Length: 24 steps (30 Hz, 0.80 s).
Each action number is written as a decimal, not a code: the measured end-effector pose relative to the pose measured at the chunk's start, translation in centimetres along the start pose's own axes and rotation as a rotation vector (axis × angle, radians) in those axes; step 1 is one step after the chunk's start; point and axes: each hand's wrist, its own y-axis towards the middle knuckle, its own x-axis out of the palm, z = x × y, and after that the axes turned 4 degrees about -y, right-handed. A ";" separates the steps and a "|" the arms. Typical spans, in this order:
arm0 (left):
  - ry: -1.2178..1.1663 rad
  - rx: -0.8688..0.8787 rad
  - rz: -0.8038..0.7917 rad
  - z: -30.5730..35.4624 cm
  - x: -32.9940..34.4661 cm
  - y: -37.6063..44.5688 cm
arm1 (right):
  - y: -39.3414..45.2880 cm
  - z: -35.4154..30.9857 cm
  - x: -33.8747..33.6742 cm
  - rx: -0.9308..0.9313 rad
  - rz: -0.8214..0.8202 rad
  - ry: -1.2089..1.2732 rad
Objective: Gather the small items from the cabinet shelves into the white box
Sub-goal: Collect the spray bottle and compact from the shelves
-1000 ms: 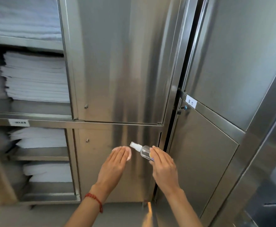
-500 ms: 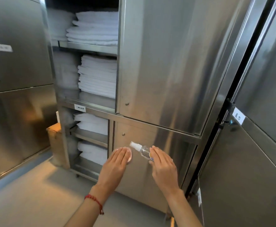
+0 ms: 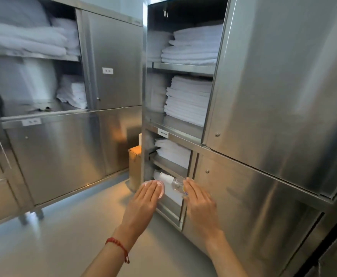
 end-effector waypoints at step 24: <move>0.228 -0.218 0.037 -18.0 -8.7 -10.1 | 7.6 -20.0 9.0 -0.201 0.048 0.231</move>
